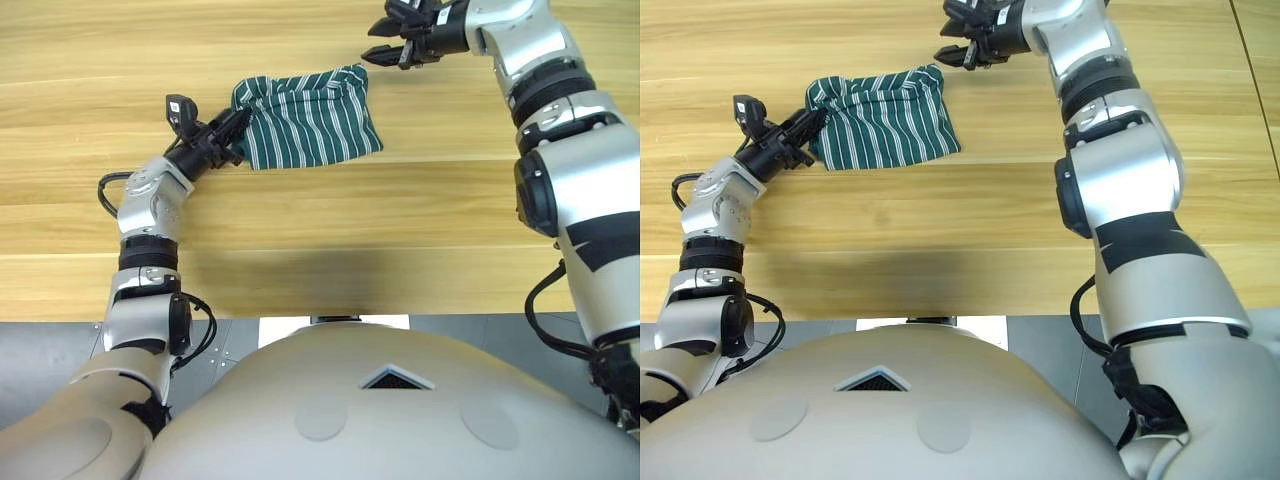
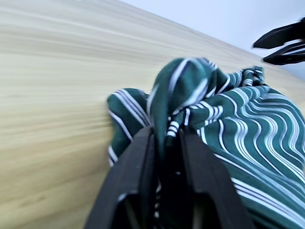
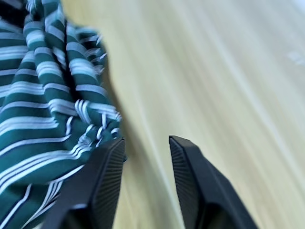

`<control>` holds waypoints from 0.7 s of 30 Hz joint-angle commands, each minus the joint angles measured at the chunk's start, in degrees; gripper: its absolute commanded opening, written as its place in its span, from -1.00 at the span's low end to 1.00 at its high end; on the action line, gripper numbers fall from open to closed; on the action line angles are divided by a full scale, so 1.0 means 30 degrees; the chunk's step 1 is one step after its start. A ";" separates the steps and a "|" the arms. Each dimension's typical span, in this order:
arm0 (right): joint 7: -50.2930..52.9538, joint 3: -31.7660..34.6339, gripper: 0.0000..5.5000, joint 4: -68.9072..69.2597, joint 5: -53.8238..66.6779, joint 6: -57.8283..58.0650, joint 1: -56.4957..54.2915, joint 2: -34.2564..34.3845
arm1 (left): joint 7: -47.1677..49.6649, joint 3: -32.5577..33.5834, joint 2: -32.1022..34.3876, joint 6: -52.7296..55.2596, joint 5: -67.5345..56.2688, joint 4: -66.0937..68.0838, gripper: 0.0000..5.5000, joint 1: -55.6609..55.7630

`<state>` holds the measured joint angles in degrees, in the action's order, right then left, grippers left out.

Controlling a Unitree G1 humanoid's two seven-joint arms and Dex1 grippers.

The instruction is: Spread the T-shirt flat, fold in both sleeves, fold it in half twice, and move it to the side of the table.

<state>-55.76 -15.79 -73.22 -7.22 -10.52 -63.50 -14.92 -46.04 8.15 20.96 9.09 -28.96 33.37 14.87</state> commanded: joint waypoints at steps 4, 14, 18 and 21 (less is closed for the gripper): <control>0.0868 0.1120 0.18 0.1906 0.0660 -0.3360 0.2265 0.0911 | 0.3378 0.3600 -0.0918 0.2038 -0.1856 0.1514 -0.28 0.1706; -0.2368 0.1615 -0.19 0.5813 0.2923 -0.2021 0.5957 0.3344 | 0.4838 0.4722 -0.1803 -0.1544 -0.1010 -0.2952 0.31 0.0227; -0.2015 0.1079 -0.48 0.5855 0.2357 -0.1598 0.6235 0.3564 | 0.5750 0.2685 -0.2897 -0.3186 0.1251 -0.6944 0.33 -0.1843; -0.1222 0.0728 -0.63 0.4786 0.1609 -0.1683 0.5928 0.3676 | 0.6029 0.1941 -0.3305 -0.3133 0.1589 -0.8351 0.33 -0.2612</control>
<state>-60.93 -12.95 -56.93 -0.63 -15.92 -44.72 -3.88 -28.52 15.20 11.31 -0.46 -25.66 10.55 8.44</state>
